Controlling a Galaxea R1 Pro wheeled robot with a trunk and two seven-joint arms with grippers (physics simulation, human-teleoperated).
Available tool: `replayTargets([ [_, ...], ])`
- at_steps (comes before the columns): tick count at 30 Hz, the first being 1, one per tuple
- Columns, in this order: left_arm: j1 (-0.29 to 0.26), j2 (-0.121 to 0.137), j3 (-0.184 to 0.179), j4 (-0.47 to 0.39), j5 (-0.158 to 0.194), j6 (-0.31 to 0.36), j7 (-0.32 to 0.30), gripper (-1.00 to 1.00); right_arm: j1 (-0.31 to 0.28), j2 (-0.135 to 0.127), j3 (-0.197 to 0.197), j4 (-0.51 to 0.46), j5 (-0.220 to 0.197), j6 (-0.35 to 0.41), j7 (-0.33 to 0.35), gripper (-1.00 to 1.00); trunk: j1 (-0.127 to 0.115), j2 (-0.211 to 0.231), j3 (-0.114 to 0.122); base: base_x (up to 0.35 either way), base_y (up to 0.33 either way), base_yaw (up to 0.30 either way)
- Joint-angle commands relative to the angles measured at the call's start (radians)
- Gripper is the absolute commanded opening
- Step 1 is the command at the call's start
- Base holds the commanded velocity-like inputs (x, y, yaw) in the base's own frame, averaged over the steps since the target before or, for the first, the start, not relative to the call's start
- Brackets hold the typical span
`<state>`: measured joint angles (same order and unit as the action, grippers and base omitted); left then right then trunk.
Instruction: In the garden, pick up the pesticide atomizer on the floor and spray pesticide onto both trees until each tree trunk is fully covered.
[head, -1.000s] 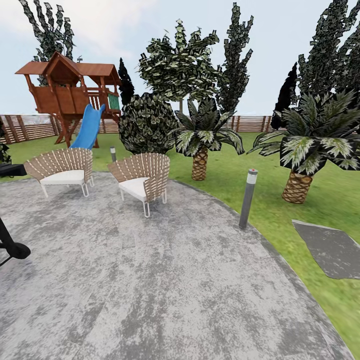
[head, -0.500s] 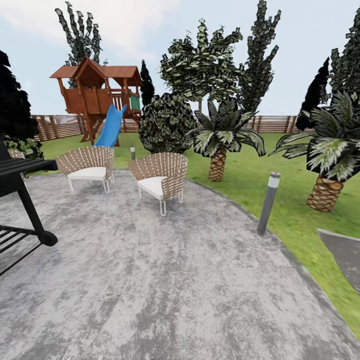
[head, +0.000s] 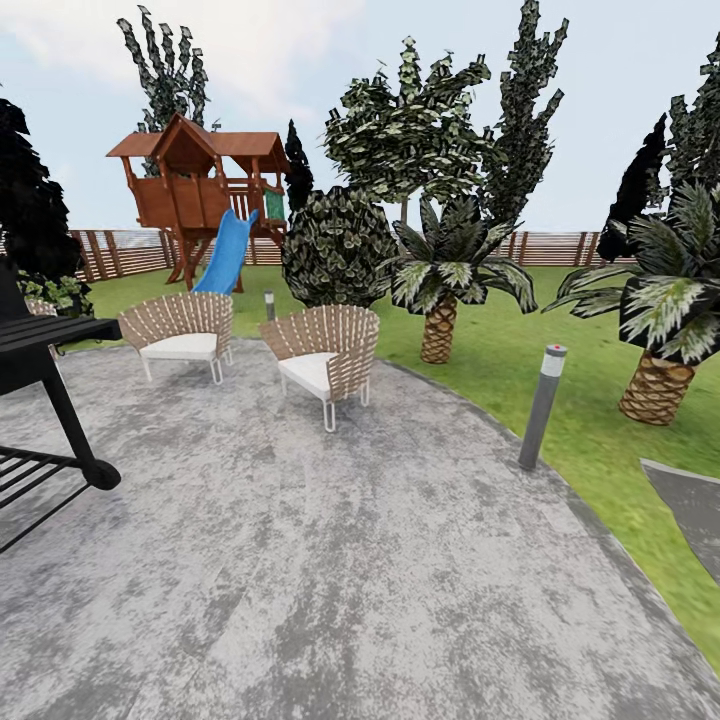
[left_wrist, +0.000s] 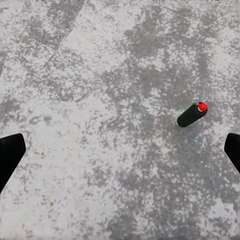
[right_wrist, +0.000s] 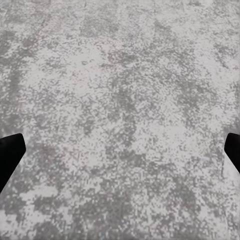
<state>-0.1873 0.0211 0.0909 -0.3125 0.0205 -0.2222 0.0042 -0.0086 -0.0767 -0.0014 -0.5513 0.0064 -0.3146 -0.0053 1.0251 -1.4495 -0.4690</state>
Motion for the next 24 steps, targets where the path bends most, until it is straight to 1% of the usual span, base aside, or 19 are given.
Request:
replayTargets([
  [1, -0.001, 0.000, 0.001, 0.000, 0.002, -0.003, 0.000, 1.00, -0.001, 0.000, 0.000, 0.002, 0.001, -0.003, -0.001, 1.00, 0.000, -0.001, -0.001, 0.000, 0.000, 0.000],
  [7, -0.001, 0.000, 0.001, -0.001, 0.001, -0.003, 0.000, 1.00, -0.001, 0.000, 0.000, 0.005, 0.001, -0.003, -0.001, 1.00, 0.000, -0.001, -0.001, 0.000, 0.000, 0.000],
  [24, -0.001, -0.001, 0.001, 0.000, 0.001, -0.003, 0.000, 1.00, -0.001, 0.000, 0.000, 0.005, 0.000, -0.003, -0.001, 1.00, 0.065, -0.120, -0.054, 0.000, 0.000, 0.000],
])
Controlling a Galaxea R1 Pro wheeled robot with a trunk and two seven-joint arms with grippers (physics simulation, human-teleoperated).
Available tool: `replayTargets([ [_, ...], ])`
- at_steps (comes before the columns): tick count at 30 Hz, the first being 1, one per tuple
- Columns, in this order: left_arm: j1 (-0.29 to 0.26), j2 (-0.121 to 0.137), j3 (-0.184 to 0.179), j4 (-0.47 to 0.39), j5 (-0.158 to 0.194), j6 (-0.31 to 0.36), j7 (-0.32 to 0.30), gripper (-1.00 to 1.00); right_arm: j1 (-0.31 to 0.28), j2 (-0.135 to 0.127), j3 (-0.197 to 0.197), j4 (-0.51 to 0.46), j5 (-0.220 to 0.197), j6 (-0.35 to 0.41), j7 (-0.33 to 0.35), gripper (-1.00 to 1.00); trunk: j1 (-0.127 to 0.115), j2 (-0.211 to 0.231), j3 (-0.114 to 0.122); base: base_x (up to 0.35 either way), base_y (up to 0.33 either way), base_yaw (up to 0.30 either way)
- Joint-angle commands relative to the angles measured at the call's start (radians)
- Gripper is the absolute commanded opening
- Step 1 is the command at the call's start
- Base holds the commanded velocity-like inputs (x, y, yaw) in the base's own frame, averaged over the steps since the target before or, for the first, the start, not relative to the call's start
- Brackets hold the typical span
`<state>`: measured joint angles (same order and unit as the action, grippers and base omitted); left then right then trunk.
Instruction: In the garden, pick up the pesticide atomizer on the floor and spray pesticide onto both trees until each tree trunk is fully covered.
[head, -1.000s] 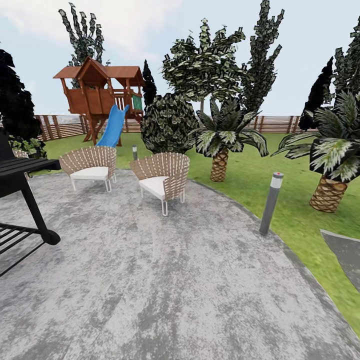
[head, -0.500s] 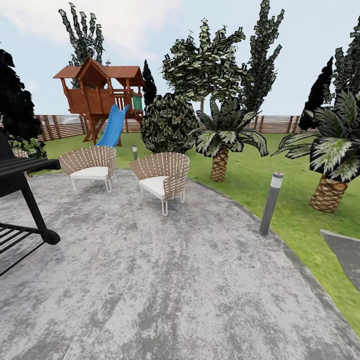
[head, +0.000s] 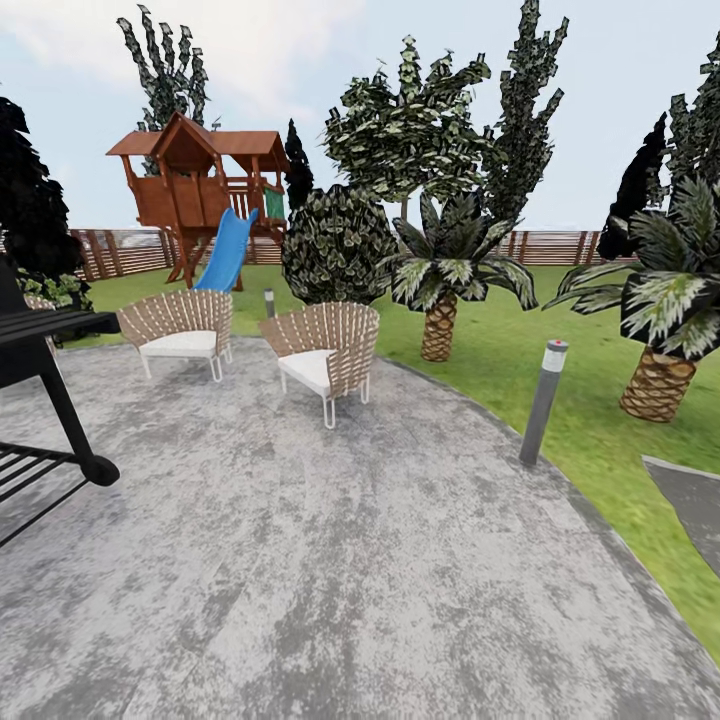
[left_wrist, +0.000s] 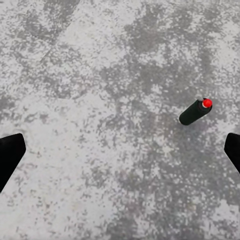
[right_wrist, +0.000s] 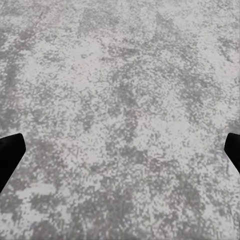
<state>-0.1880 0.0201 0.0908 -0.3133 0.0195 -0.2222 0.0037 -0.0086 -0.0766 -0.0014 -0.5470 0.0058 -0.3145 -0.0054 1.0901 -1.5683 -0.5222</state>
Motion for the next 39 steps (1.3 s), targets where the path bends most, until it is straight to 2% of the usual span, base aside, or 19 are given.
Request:
replayTargets([
  [1, -0.001, 0.000, 0.001, 0.001, 0.002, -0.003, 0.000, 1.00, -0.001, 0.000, 0.000, 0.000, 0.001, -0.003, 0.000, 1.00, 0.004, -0.008, -0.004, 0.000, 0.000, 0.000],
  [12, -0.001, 0.000, 0.001, 0.002, 0.002, -0.003, 0.001, 1.00, -0.001, 0.000, -0.001, -0.001, 0.000, -0.003, -0.001, 1.00, 0.046, -0.085, -0.039, 0.000, 0.000, -0.017],
  [27, -0.001, 0.000, 0.001, 0.003, 0.002, -0.003, 0.001, 1.00, -0.001, 0.000, 0.000, 0.000, 0.000, -0.003, 0.000, 1.00, 0.104, -0.190, -0.086, 0.000, 0.000, -0.253],
  [39, -0.001, 0.000, 0.001, 0.003, 0.002, -0.003, 0.001, 1.00, -0.001, 0.000, 0.000, 0.000, 0.000, -0.003, -0.001, 1.00, 0.150, -0.274, -0.123, 0.000, 0.000, -0.015],
])
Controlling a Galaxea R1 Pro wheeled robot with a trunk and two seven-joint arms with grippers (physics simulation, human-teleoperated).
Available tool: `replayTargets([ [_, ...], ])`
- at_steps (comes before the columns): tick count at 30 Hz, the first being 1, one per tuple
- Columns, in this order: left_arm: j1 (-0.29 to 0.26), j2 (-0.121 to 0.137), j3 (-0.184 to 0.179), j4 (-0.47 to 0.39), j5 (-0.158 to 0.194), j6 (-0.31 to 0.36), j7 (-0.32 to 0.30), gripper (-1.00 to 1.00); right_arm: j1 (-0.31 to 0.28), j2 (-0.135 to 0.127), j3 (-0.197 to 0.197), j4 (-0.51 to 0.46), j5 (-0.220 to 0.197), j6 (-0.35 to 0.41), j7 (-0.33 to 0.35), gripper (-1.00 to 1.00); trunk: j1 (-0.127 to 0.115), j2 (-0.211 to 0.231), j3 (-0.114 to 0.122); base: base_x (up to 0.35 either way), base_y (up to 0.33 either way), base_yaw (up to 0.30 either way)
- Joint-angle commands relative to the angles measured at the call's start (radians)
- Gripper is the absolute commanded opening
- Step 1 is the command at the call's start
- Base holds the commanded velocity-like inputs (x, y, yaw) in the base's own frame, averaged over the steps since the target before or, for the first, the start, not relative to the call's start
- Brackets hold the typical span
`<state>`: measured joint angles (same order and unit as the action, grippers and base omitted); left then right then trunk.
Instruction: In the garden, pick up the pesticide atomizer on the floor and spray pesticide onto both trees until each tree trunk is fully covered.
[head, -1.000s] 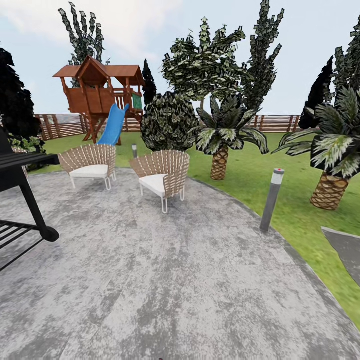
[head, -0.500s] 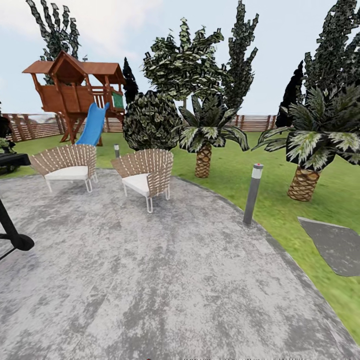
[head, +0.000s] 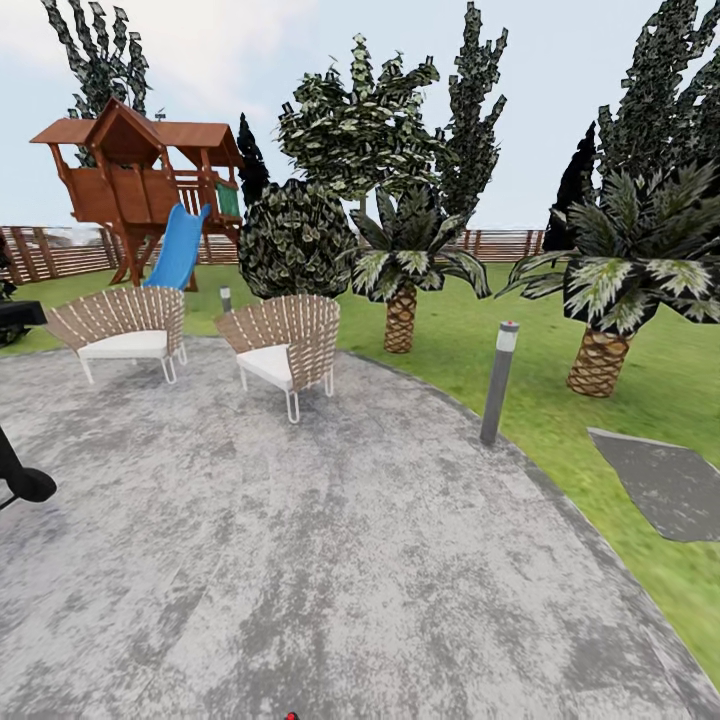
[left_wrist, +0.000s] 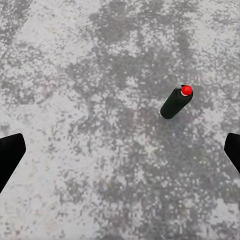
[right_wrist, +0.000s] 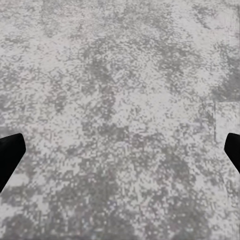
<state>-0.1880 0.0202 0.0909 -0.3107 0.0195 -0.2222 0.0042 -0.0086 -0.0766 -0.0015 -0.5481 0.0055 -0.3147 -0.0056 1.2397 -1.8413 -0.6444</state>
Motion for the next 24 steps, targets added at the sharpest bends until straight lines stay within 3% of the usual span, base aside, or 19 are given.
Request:
replayTargets([
  [1, -0.001, 0.000, 0.001, 0.001, 0.002, -0.003, 0.000, 1.00, -0.001, 0.000, -0.001, 0.001, 0.001, -0.003, -0.001, 1.00, 0.004, -0.008, -0.004, 0.000, 0.000, 0.000],
  [21, -0.001, 0.000, 0.001, 0.000, 0.002, -0.003, 0.000, 1.00, -0.001, 0.000, -0.002, 0.000, -0.001, -0.004, -0.001, 1.00, 0.080, -0.148, -0.090, 0.000, 0.000, 0.000],
  [24, -0.001, 0.001, 0.001, 0.000, 0.002, -0.003, 0.000, 1.00, -0.001, 0.000, -0.002, 0.000, -0.001, -0.004, -0.001, 1.00, 0.080, -0.148, -0.094, 0.000, 0.000, 0.000],
])
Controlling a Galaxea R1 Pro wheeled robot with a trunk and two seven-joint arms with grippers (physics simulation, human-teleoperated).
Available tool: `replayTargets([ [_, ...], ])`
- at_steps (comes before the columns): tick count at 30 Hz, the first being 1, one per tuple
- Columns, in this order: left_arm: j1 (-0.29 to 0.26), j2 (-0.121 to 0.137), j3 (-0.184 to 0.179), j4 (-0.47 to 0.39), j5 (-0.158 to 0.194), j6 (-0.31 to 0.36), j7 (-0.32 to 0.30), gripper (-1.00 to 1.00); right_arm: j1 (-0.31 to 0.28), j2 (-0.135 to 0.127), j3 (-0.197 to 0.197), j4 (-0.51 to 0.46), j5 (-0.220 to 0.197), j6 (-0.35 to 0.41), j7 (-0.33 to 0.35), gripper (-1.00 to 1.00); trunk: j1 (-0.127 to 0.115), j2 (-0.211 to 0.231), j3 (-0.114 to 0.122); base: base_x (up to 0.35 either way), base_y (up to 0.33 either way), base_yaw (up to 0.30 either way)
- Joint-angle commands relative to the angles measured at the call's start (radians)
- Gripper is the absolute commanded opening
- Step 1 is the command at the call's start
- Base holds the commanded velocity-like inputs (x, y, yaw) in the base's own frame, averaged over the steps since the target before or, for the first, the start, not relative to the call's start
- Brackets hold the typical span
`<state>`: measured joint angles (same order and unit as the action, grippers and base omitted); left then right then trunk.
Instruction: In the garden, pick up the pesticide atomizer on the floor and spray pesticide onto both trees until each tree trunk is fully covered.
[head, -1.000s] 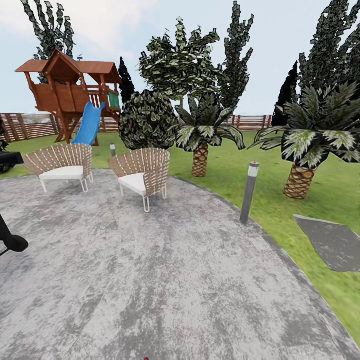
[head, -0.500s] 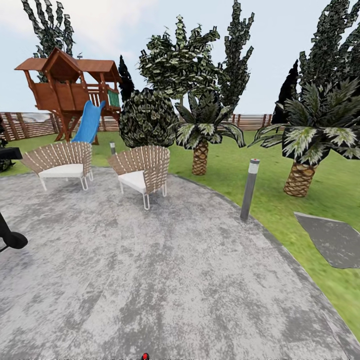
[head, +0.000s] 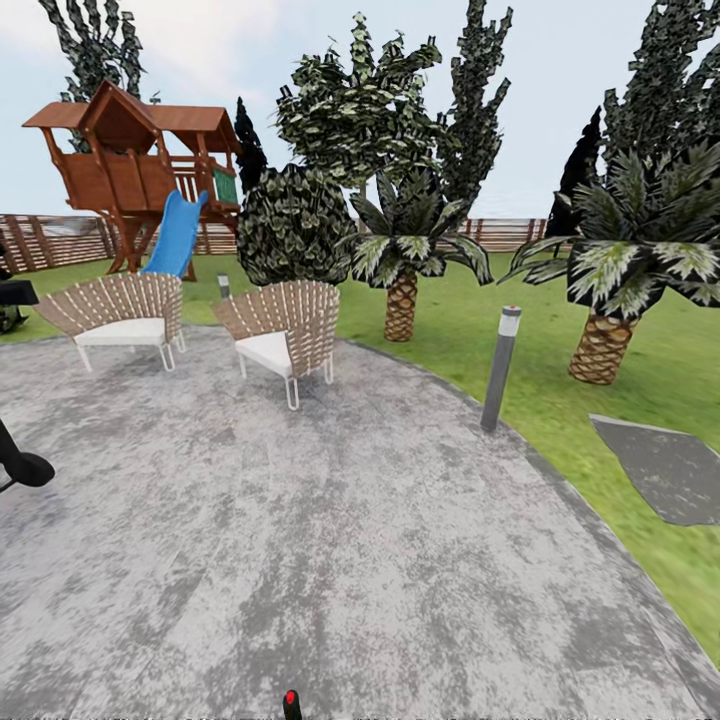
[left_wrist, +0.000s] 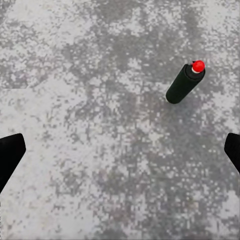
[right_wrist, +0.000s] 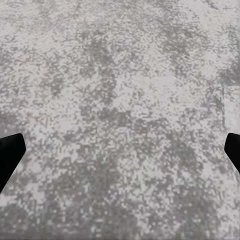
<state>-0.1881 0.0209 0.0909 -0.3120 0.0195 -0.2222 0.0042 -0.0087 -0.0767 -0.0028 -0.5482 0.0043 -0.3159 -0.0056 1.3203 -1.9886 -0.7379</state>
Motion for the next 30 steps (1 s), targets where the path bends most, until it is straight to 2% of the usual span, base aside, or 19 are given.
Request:
replayTargets([
  [1, -0.001, -0.001, 0.001, 0.001, 0.002, -0.003, 0.000, 1.00, -0.001, 0.000, 0.000, 0.001, 0.000, -0.003, -0.001, 1.00, 0.000, 0.000, -0.003, 0.000, 0.000, 0.000],
  [7, -0.001, 0.003, 0.001, -0.001, 0.002, -0.009, 0.000, 1.00, -0.001, 0.000, 0.000, 0.001, 0.000, -0.003, -0.001, 1.00, 0.000, 0.000, -0.012, 0.000, -0.015, 0.000],
  [9, -0.001, 0.003, 0.000, 0.000, 0.001, -0.033, 0.000, 1.00, -0.001, 0.000, 0.000, 0.001, 0.000, -0.003, -0.001, 1.00, 0.000, 0.000, -0.015, 0.000, -0.156, 0.000],
  [14, -0.001, 0.004, 0.000, 0.003, -0.001, -0.072, 0.000, 1.00, -0.001, 0.000, 0.000, 0.001, 0.000, -0.003, -0.001, 1.00, 0.000, 0.000, -0.023, 0.000, -0.247, 0.000],
  [30, -0.001, 0.005, 0.000, 0.004, -0.001, -0.075, 0.001, 1.00, -0.001, 0.000, 0.000, 0.001, 0.000, -0.003, -0.001, 1.00, 0.000, 0.000, -0.049, 0.000, -0.273, 0.000],
])
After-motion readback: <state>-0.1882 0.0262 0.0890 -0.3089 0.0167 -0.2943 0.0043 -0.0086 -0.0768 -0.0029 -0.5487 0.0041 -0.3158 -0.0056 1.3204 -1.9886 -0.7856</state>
